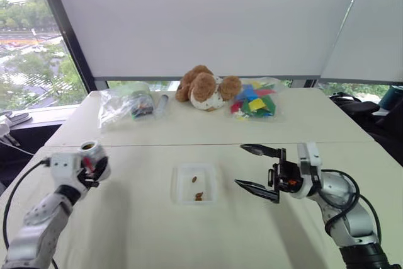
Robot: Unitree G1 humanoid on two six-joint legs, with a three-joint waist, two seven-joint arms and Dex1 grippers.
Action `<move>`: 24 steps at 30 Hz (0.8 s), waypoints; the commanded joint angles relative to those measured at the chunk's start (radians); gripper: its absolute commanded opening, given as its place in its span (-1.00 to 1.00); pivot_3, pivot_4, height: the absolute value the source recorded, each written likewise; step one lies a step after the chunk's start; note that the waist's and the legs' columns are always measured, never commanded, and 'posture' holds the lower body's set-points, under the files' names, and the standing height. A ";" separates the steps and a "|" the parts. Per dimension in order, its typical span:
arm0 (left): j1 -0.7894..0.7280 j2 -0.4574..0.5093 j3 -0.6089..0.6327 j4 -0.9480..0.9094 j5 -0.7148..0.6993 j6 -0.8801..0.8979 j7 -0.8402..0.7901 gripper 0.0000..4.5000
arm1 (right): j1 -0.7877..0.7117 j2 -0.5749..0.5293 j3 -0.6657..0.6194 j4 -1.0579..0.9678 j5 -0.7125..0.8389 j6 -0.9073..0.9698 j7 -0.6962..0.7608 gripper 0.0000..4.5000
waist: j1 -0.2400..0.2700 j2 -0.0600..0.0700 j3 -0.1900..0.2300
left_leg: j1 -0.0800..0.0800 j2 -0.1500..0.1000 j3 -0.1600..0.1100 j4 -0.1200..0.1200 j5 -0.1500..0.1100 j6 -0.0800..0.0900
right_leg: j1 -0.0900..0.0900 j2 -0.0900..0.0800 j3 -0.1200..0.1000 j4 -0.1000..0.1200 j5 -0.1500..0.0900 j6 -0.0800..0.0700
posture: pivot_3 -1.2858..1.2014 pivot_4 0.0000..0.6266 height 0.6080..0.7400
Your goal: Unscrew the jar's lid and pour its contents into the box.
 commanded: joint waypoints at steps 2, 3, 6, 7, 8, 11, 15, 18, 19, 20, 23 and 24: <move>-0.033 -0.051 0.107 0.060 0.051 -0.118 0.007 -0.04 | -0.010 0.014 0.006 -0.021 0.003 -0.022 0.001 0.97 | 0.011 0.000 0.000 | 0.000 0.000 0.000 0.001 0.000 0.000 | 0.001 0.000 0.000 0.000 0.000 0.000 | 0.03 -0.52 1.00; -0.028 -0.048 0.097 0.085 0.105 -0.154 0.006 -0.04 | -0.008 0.013 0.009 -0.024 0.005 -0.016 0.001 0.97 | 0.015 0.000 0.000 | 0.000 0.000 0.000 0.002 0.000 0.000 | 0.001 0.000 0.000 0.000 0.000 0.000 | 0.03 -0.52 1.00; -0.041 -0.070 0.114 0.162 0.153 -0.195 0.011 -0.04 | -0.006 0.006 0.015 -0.026 0.009 -0.004 0.002 0.97 | 0.016 0.000 -0.001 | 0.000 0.000 0.001 0.001 0.000 0.000 | 0.001 -0.001 0.000 -0.001 0.000 0.000 | 0.03 -0.52 1.00; -0.044 -0.080 0.120 0.178 0.152 -0.199 0.001 -0.04 | -0.004 0.002 0.016 -0.027 0.011 0.004 0.001 0.97 | 0.015 -0.001 -0.001 | 0.000 0.000 0.001 0.001 0.000 0.000 | 0.001 -0.001 0.000 -0.001 0.000 0.000 | 0.03 -0.52 1.00; -0.045 -0.083 0.119 0.192 0.161 -0.205 -0.007 -0.04 | -0.003 -0.001 0.016 -0.026 0.012 0.008 0.001 0.97 | 0.015 -0.001 -0.001 | 0.000 0.000 0.001 0.001 0.000 0.000 | 0.001 0.000 0.000 -0.001 0.000 0.000 | 0.03 -0.52 1.00; -0.047 -0.098 0.120 0.216 0.170 -0.220 -0.039 -0.04 | 0.001 -0.008 0.013 -0.019 0.012 0.016 0.008 0.97 | 0.015 -0.001 -0.001 | 0.000 0.000 0.000 0.001 0.000 0.000 | 0.001 0.000 0.000 -0.001 0.000 0.000 | 0.03 -0.52 1.00; -0.047 -0.114 0.131 0.217 0.165 -0.235 -0.081 -0.04 | 0.005 -0.014 0.007 -0.012 0.010 0.016 0.012 0.97 | 0.015 0.000 -0.001 | 0.000 0.000 0.001 0.001 0.000 0.000 | 0.001 -0.001 0.000 -0.001 0.000 0.000 | 0.03 -0.52 1.00; -0.034 -0.124 0.145 0.199 0.164 -0.239 -0.104 0.18 | 0.007 -0.018 0.001 -0.004 0.010 0.010 0.019 1.00 | 0.015 0.000 -0.001 | 0.000 0.000 0.001 0.001 0.000 0.000 | 0.001 -0.001 0.000 -0.001 0.000 0.000 | 0.03 -0.52 1.00; -0.030 -0.124 0.149 0.195 0.169 -0.243 -0.107 0.43 | 0.008 -0.020 -0.001 -0.001 0.010 0.009 0.021 1.00 | 0.015 0.000 -0.001 | 0.000 0.000 0.001 0.001 0.000 0.000 | 0.001 -0.001 0.000 -0.001 0.000 0.000 | 0.03 -0.52 1.00; -0.026 -0.127 0.156 0.190 0.167 -0.243 -0.108 0.60 | 0.009 -0.021 -0.002 0.002 0.011 0.008 0.023 1.00 | 0.015 -0.001 -0.001 | 0.000 0.000 0.001 0.001 0.000 0.000 | 0.001 -0.001 0.000 -0.001 0.000 0.000 | 0.03 -0.52 1.00; 0.007 -0.131 0.177 0.157 0.160 -0.243 -0.110 0.98 | 0.013 -0.027 -0.003 0.004 0.010 0.008 0.031 1.00 | 0.014 -0.001 -0.001 | 0.000 0.000 0.001 0.001 0.000 0.000 | 0.001 -0.001 0.000 -0.001 0.000 0.000 | 0.03 -0.52 1.00; 0.025 -0.133 0.182 0.142 0.158 -0.239 -0.110 0.98 | 0.013 -0.030 -0.004 0.004 0.011 0.009 0.034 1.00 | 0.012 -0.001 -0.001 | 0.000 0.000 0.001 0.001 0.000 0.000 | 0.001 -0.001 0.000 -0.001 0.000 0.000 | 0.03 -0.52 1.00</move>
